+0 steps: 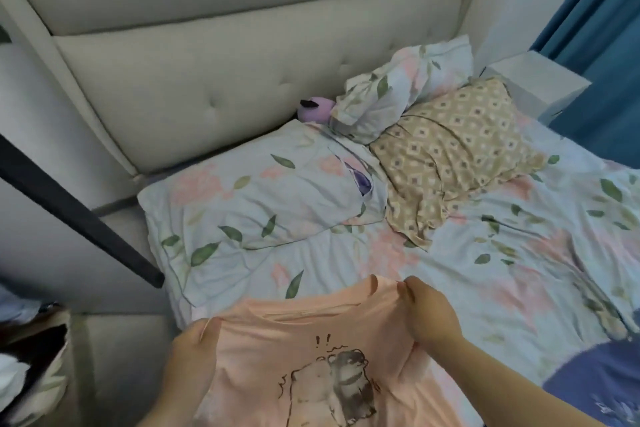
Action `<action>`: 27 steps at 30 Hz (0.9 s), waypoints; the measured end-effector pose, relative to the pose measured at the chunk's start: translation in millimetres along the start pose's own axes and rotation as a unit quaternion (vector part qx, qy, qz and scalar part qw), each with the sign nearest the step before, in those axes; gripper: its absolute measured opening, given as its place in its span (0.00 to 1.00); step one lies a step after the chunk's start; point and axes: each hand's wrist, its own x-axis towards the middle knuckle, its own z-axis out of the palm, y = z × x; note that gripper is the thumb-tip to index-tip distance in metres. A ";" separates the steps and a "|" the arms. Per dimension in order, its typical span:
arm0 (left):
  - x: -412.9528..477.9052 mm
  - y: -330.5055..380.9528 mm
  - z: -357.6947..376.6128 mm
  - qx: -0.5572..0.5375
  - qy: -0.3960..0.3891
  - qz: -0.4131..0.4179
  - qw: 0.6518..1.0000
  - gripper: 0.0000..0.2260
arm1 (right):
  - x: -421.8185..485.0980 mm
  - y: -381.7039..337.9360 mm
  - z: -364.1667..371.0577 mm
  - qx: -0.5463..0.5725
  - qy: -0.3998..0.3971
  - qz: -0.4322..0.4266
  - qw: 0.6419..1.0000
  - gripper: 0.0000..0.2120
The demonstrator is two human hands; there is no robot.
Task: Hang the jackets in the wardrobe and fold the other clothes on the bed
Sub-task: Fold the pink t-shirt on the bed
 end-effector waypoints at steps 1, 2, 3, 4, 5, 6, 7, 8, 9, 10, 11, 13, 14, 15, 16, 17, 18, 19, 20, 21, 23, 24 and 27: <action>17.3 -9.7 8.5 0.017 0.016 0.011 1.000 0.13 | 15.7 0.5 21.7 -0.007 0.012 -0.005 1.000 0.17; 35.6 -18.3 16.7 0.037 0.029 0.021 0.999 0.14 | 31.9 0.7 44.3 -0.008 0.025 -0.009 1.000 0.17; 52.4 -25.8 24.7 0.051 0.036 0.029 0.998 0.15 | 47.2 1.3 64.6 -0.010 0.039 -0.011 0.999 0.17; 70.2 -31.5 32.8 0.063 0.043 0.037 0.996 0.16 | 63.8 0.5 83.1 -0.012 0.054 -0.016 0.998 0.16; 88.6 -38.3 40.0 0.080 0.048 0.045 0.995 0.16 | 80.6 0.5 101.0 -0.014 0.067 -0.021 0.997 0.16; 105.9 -43.3 47.0 0.099 0.050 0.055 0.992 0.16 | 97.5 0.2 116.7 -0.018 0.078 -0.023 0.997 0.15; 123.5 -47.3 53.5 0.117 0.055 0.075 0.989 0.16 | 115.1 -1.5 130.7 -0.021 0.088 -0.024 0.996 0.15; 138.0 -46.3 58.2 0.138 0.062 0.101 0.983 0.15 | 130.9 -4.6 138.1 -0.026 0.098 -0.023 0.995 0.14; 153.3 -50.7 64.3 0.167 0.072 0.129 0.975 0.14 | 146.9 -6.1 151.6 -0.036 0.104 -0.023 0.994 0.14; 168.3 -52.7 69.2 0.191 0.090 0.158 0.965 0.13 | 163.6 -9.6 162.2 -0.052 0.113 -0.041 0.991 0.14; 182.1 -55.3 73.9 0.207 0.109 0.182 0.955 0.11 | 178.2 -13.7 172.5 -0.072 0.118 -0.071 0.988 0.14; 208.3 -59.5 81.8 0.215 0.140 0.215 0.942 0.09 | 207.2 -22.9 187.5 -0.097 0.129 -0.137 0.977 0.12; 220.5 -61.0 84.2 0.214 0.157 0.226 0.937 0.09 | 222.5 -26.8 191.8 -0.101 0.138 -0.159 0.972 0.11; 235.0 -64.2 87.4 0.216 0.175 0.232 0.932 0.09 | 240.7 -30.9 196.6 -0.107 0.150 -0.173 0.968 0.11; 240.0 -62.5 88.3 0.219 0.185 0.240 0.928 0.10 | 251.1 -33.1 193.8 -0.113 0.163 -0.177 0.964 0.11; 247.6 -64.5 90.6 0.227 0.186 0.244 0.924 0.11 | 263.0 -34.0 196.4 -0.125 0.168 -0.182 0.961 0.12; 255.4 -68.7 93.7 0.236 0.186 0.245 0.922 0.11 | 273.6 -33.4 201.1 -0.137 0.170 -0.187 0.958 0.12; 260.5 -72.4 96.9 0.246 0.188 0.248 0.918 0.12 | 279.8 -31.5 206.2 -0.145 0.178 -0.191 0.954 0.13; 263.1 -75.5 99.4 0.254 0.191 0.249 0.915 0.13 | 283.2 -29.0 210.3 -0.146 0.184 -0.190 0.953 0.15; 263.2 -77.4 100.7 0.255 0.196 0.249 0.913 0.13 | 283.8 -27.2 213.4 -0.139 0.190 -0.187 0.954 0.16; 261.5 -77.3 101.2 0.251 0.195 0.247 0.916 0.14 | 283.6 -25.9 215.2 -0.127 0.197 -0.186 0.954 0.16; 261.0 -76.5 101.3 0.250 0.194 0.246 0.916 0.14 | 284.7 -25.9 215.4 -0.124 0.198 -0.186 0.954 0.16; 260.2 -73.2 103.2 0.257 0.187 0.235 0.919 0.15 | 287.0 -26.5 216.5 -0.125 0.193 -0.180 0.957 0.17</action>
